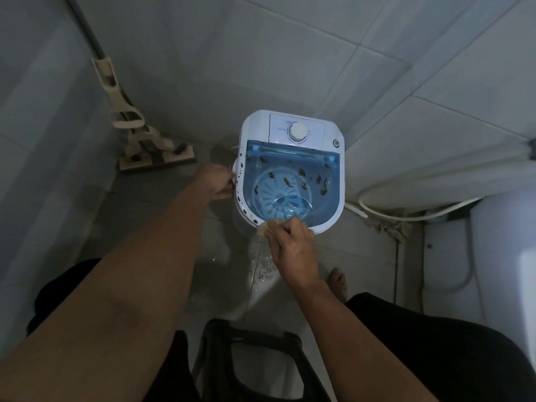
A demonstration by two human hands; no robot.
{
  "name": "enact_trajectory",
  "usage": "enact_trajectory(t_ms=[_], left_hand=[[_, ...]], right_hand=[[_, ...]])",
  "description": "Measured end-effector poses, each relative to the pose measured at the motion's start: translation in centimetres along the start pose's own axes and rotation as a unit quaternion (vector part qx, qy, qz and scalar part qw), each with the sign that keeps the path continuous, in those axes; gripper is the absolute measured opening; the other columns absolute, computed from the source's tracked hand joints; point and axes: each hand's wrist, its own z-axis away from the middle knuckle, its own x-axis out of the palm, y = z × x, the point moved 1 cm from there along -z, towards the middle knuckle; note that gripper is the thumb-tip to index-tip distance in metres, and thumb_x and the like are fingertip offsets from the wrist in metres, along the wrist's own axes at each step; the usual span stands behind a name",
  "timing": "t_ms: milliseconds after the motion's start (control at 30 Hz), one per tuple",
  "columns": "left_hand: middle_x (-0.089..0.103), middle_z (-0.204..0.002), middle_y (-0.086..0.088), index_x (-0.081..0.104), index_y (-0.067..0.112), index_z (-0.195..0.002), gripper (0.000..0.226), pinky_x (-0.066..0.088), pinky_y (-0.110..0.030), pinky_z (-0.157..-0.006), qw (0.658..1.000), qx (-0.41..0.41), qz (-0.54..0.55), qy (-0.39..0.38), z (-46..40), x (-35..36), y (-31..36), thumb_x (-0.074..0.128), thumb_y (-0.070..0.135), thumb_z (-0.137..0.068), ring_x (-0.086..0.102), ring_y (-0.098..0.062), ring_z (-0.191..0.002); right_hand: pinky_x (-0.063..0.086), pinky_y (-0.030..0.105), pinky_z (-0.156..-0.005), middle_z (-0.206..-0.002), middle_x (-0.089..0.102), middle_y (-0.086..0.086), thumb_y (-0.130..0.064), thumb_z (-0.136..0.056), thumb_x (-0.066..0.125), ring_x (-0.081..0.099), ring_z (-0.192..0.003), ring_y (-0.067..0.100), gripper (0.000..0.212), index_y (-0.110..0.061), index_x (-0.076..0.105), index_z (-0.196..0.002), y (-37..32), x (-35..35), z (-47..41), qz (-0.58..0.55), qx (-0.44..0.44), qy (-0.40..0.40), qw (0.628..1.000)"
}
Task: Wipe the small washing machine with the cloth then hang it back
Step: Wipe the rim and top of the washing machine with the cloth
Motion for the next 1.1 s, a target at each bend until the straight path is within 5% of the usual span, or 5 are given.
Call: enact_trajectory(t_ms=[167,500,733,967,1100], left_hand=[[0.070,-0.104,-0.017,0.063,0.011,-0.080,0.015,0.060,-0.036,-0.067,1.000,0.013,-0.008,0.008,-0.8,-0.5,-0.3,0.058,0.003,-0.092,0.068,-0.022,-0.081],[0.072,-0.105,-0.012,0.067,0.009,-0.093,0.006,0.061,-0.035,-0.069,0.998,-0.028,0.007,-0.052,-1.2,-2.0,0.2,0.063,0.005,-0.091,0.069,-0.021,-0.085],[0.068,-0.120,-0.013,0.060,0.003,-0.128,0.035,0.058,-0.038,-0.083,0.990,-0.075,0.047,-0.107,-1.4,-3.0,0.0,0.058,0.013,-0.094,0.065,-0.022,-0.102],[0.070,-0.119,-0.014,0.061,0.006,-0.125,0.038,0.060,-0.026,-0.056,0.992,-0.057,0.053,-0.104,-1.1,-3.0,0.0,0.069,0.017,-0.090,0.069,-0.019,-0.089],[0.072,-0.114,-0.017,0.062,0.003,-0.123,0.037,0.062,-0.030,-0.065,0.992,-0.046,0.040,-0.108,-1.4,-3.1,0.0,0.069,0.014,-0.089,0.072,-0.025,-0.096]], right_hand=[[0.041,0.042,-0.071,-0.091,0.053,0.005,-0.029,-0.098,0.064,0.052,-0.082,0.027,0.016,-0.020,0.072,-0.108,-1.8,0.6,-1.5,0.029,-0.039,-0.029,0.998],[0.045,0.043,-0.073,-0.095,0.052,0.005,-0.026,-0.093,0.068,0.052,-0.083,0.028,0.013,-0.020,0.071,-0.104,-5.1,1.7,-5.6,0.087,-0.057,-0.080,0.991],[0.044,0.042,-0.078,-0.094,0.055,0.005,-0.032,-0.093,0.067,0.056,-0.086,0.028,0.016,-0.022,0.074,-0.104,-6.0,1.1,-8.0,0.135,-0.077,-0.110,0.982],[0.048,0.045,-0.079,-0.094,0.058,0.008,-0.022,-0.081,0.077,0.061,-0.085,0.033,0.015,-0.020,0.076,-0.096,-6.9,0.5,-10.8,0.180,-0.077,-0.159,0.968],[0.044,0.049,-0.089,-0.110,0.059,0.012,-0.015,-0.090,0.062,0.058,-0.102,0.037,0.027,-0.018,0.074,-0.114,-6.8,0.1,-12.6,0.193,-0.087,-0.196,0.957]])
